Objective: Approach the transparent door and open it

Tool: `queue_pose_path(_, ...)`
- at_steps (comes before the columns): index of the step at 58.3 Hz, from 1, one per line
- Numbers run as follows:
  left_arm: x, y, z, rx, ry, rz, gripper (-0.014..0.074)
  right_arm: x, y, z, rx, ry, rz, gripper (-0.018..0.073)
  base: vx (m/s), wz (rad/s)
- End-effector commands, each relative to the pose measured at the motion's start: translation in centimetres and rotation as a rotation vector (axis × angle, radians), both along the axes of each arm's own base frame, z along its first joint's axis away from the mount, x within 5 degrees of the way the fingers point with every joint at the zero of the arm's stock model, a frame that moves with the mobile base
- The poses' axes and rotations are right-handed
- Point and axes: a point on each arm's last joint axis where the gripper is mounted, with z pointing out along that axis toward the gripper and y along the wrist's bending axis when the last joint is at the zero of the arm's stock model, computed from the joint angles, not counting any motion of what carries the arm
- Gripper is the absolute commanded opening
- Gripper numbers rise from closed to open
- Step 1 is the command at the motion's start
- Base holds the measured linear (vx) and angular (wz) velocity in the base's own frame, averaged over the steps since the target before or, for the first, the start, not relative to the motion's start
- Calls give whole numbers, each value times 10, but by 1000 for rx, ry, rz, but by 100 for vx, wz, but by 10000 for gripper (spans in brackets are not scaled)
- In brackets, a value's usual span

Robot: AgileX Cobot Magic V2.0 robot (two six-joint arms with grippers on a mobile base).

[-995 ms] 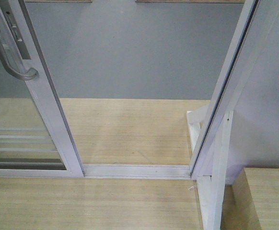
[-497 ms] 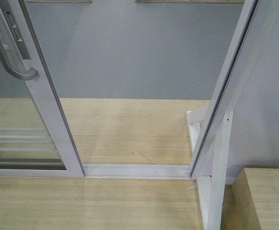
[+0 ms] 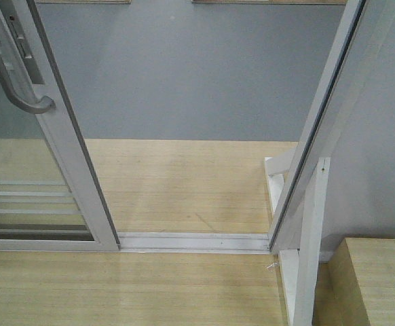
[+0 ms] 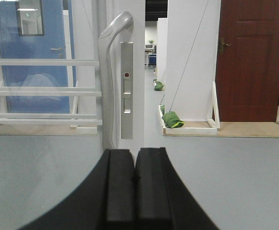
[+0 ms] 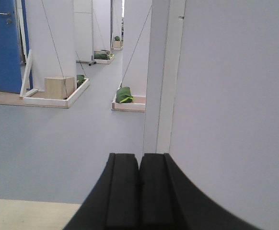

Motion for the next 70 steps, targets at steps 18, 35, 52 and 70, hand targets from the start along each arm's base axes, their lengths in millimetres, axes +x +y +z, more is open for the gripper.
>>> queue_pose_path(18, -1, 0, -1, -10, -64, -2, -6, -1, 1, 3, -9, -75, 6, -6, 0, 0)
queue_pose_path(35, -1, 0, -1, -10, -64, -2, -6, -1, 1, 3, -9, -75, 6, -6, 0, 0)
queue_pose_path(52, -1, 0, -1, -10, -64, -2, -6, -1, 1, 3, -9, -74, 6, -6, 0, 0)
queue_pose_path(70, -1, 0, -1, -10, -64, -2, -6, -1, 1, 3, -9, -76, 6, -6, 0, 0)
